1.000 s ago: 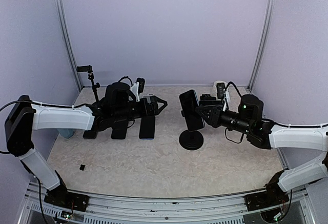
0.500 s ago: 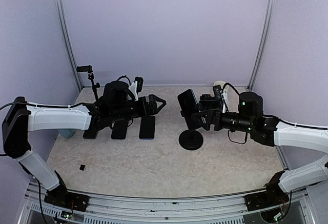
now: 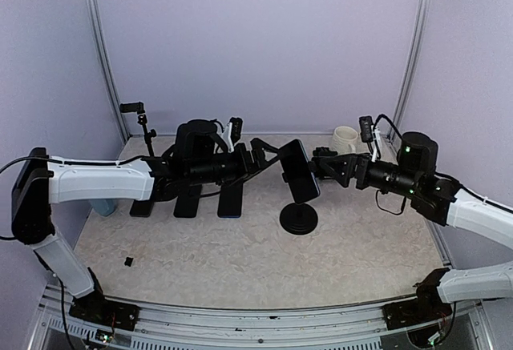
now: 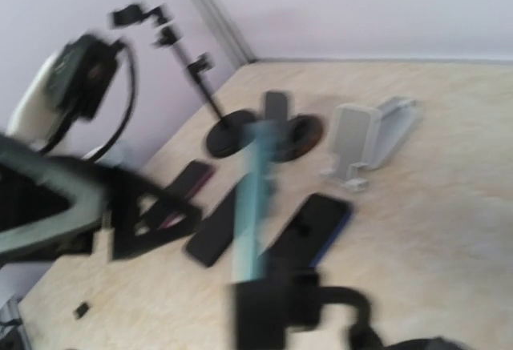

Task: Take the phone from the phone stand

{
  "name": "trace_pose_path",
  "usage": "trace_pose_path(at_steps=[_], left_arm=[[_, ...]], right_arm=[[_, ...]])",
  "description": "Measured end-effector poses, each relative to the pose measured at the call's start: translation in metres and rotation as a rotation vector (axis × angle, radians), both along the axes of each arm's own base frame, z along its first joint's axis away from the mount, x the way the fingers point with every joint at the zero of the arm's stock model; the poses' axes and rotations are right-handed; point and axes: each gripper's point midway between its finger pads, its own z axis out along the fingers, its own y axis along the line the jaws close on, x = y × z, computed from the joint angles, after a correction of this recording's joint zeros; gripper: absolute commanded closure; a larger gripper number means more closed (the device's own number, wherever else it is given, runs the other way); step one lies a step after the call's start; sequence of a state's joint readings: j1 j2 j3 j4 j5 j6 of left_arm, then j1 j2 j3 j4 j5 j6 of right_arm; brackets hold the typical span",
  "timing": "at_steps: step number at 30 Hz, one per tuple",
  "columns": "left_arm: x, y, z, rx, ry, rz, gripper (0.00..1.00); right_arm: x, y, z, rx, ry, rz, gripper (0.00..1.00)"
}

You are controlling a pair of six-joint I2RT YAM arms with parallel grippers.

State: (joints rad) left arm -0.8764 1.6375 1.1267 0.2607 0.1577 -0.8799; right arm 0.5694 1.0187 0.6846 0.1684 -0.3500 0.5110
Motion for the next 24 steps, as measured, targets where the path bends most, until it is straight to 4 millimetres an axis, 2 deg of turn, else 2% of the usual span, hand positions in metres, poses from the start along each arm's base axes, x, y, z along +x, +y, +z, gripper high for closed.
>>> trace_pose_path(at_steps=[5, 9, 10, 11, 12, 15, 20, 24], left_arm=[[-0.008, -0.026, 0.001, 0.011, 0.024, -0.013, 0.01], [-0.01, -0.041, 0.004, 0.032, 0.04, 0.003, 0.01], [-0.01, -0.044, 0.004, 0.037, 0.041, 0.009, 0.01], [-0.009, -0.045, 0.003, 0.043, 0.044, 0.017, 0.01], [-0.008, -0.045, 0.001, 0.051, 0.048, 0.024, 0.01], [-0.005, -0.047, -0.007, 0.082, 0.065, 0.049, 0.01], [-0.002, -0.049, -0.014, 0.123, 0.078, 0.076, 0.01], [-0.005, -0.053, -0.015, 0.133, 0.076, 0.08, 0.01]], right_arm=[[0.018, -0.031, -0.008, 0.018, 0.043, -0.084, 0.28], [0.029, -0.04, -0.023, 0.005, 0.088, -0.109, 0.27], [0.032, -0.042, -0.029, -0.002, 0.103, -0.112, 0.27], [0.035, -0.041, -0.044, -0.022, 0.135, -0.108, 0.27], [0.036, -0.041, -0.046, -0.024, 0.139, -0.109, 0.27], [0.038, -0.044, -0.08, -0.068, 0.2, -0.104, 0.3], [0.043, -0.038, -0.127, -0.122, 0.295, -0.069, 0.44], [0.047, -0.03, -0.153, -0.128, 0.342, -0.026, 0.48]])
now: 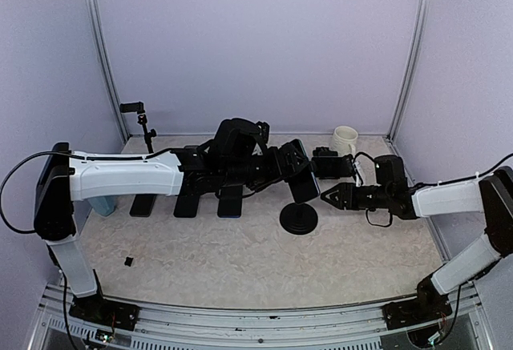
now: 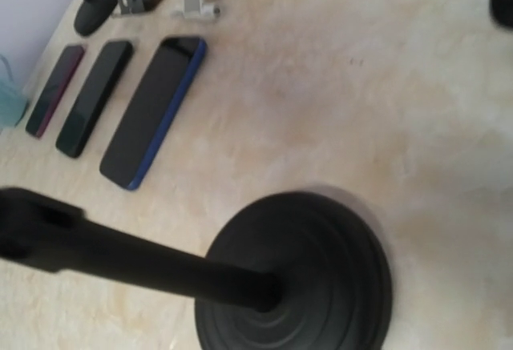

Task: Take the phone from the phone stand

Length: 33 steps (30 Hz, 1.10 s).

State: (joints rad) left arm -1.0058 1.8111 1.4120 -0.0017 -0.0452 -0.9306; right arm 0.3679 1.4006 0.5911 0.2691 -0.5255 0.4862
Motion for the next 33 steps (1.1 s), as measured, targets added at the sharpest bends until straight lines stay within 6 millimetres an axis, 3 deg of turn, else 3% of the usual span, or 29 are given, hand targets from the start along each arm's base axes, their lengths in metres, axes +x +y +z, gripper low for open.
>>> trace_pose_path(at_steps=[13, 19, 33], left_arm=[[-0.007, -0.012, 0.008, -0.001, -0.03, -0.019, 0.01], [-0.003, -0.01, 0.004, 0.025, -0.023, 0.007, 0.01], [0.004, -0.001, -0.007, 0.08, -0.003, 0.071, 0.01]], right_arm=[[0.006, 0.032, -0.054, -0.002, 0.093, 0.091, 0.54], [0.009, 0.049, -0.062, -0.009, 0.094, 0.12, 0.57], [0.029, 0.059, -0.072, -0.01, 0.058, 0.108, 0.62]])
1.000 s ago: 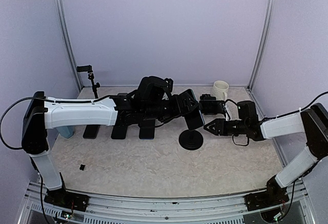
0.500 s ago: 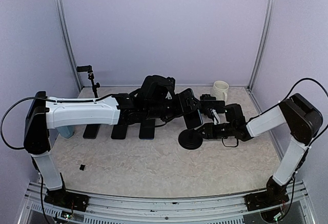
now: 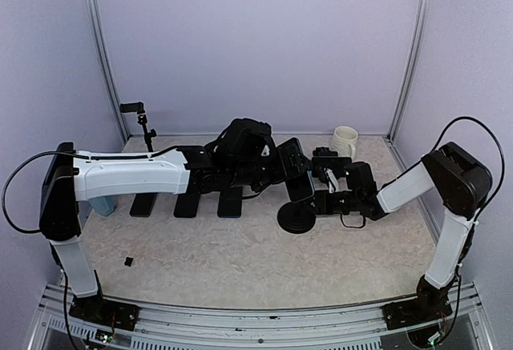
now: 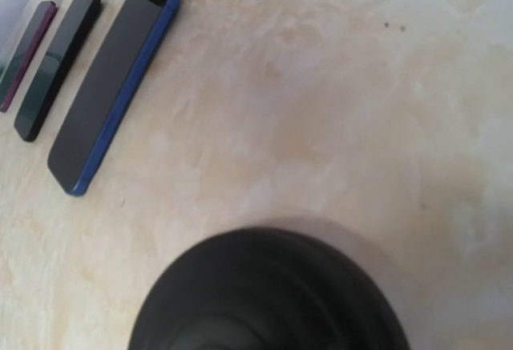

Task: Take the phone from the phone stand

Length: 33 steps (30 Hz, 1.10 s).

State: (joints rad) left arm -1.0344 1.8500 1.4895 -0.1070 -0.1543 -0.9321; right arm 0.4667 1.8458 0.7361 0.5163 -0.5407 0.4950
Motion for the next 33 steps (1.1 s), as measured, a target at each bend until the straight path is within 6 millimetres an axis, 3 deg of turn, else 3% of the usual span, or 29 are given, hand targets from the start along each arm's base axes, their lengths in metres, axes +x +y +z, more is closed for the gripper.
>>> trace_pose_path(at_steps=[19, 33], left_arm=[[-0.002, -0.012, -0.006, 0.021, -0.008, -0.041, 0.02], [0.001, -0.012, -0.008, 0.059, -0.05, -0.096, 0.14]], right_arm=[[0.012, 0.011, -0.003, -0.041, -0.053, -0.015, 0.65], [0.02, 0.017, -0.007, -0.059, -0.091, -0.004, 0.67]])
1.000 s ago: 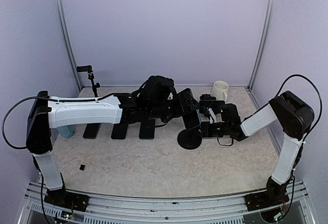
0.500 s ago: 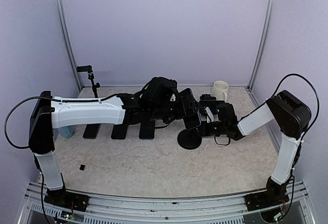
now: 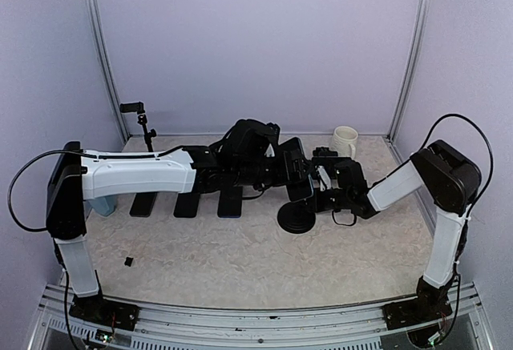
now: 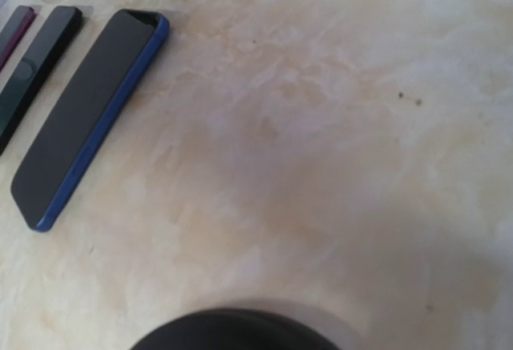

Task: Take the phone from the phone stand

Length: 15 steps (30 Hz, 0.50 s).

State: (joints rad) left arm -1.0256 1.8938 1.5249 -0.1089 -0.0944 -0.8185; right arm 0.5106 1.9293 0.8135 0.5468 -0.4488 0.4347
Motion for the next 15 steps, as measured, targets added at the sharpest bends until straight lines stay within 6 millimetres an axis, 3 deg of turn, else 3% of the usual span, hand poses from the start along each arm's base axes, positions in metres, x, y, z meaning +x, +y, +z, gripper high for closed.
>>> trace_pose_path(at_steps=[9, 15], left_arm=[[0.0003, 0.0004, -0.0021, 0.013, -0.055, -0.035, 0.17], [-0.0007, 0.0011, -0.0025, 0.044, -0.128, -0.074, 0.12]], right_arm=[[0.0051, -0.0006, -0.0043, -0.028, -0.023, -0.003, 0.68], [0.0051, -0.0005, -0.0045, -0.032, -0.028, 0.001, 0.68]])
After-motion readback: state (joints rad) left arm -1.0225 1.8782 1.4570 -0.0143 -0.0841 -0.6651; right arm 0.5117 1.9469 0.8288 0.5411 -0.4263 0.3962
